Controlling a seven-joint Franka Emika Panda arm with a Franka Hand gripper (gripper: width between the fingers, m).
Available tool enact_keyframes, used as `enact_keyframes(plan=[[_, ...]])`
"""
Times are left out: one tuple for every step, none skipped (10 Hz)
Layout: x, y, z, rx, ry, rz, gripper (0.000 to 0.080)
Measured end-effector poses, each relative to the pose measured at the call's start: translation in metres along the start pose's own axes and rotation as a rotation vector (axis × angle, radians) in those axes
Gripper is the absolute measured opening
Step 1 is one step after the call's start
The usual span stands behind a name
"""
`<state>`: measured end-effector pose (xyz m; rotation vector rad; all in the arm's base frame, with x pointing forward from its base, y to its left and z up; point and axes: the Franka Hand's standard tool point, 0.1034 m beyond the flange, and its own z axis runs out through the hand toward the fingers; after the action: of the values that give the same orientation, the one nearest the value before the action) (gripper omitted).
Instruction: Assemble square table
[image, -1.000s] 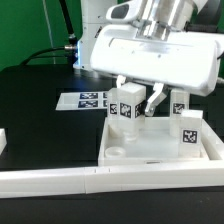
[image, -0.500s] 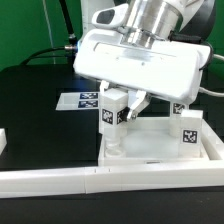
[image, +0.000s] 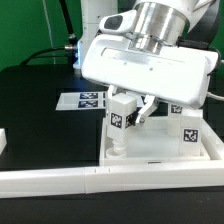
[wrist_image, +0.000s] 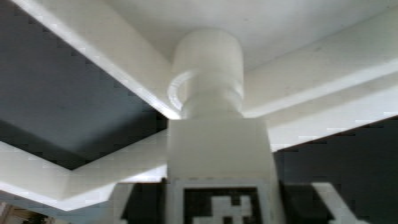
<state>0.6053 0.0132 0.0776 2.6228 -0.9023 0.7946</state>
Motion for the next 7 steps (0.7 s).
enact_keyframes(plan=[[0.0009, -0.0005, 0.0006, 0.004, 0.01, -0.003, 0.0287], [0.0015, -0.0008, 0.001, 0.008, 0.016, -0.006, 0.0287], [0.0016, -0.0007, 0.001, 0.008, 0.016, -0.007, 0.0287], [0.0021, 0.0, 0.0013, 0.007, 0.016, -0.013, 0.0287], [0.003, 0.0019, 0.0025, 0.004, 0.016, -0.02, 0.0287], [0.0032, 0.0033, 0.0036, 0.001, 0.016, -0.024, 0.0287], [0.0029, 0.0037, 0.0041, 0.0, 0.016, -0.025, 0.0287]])
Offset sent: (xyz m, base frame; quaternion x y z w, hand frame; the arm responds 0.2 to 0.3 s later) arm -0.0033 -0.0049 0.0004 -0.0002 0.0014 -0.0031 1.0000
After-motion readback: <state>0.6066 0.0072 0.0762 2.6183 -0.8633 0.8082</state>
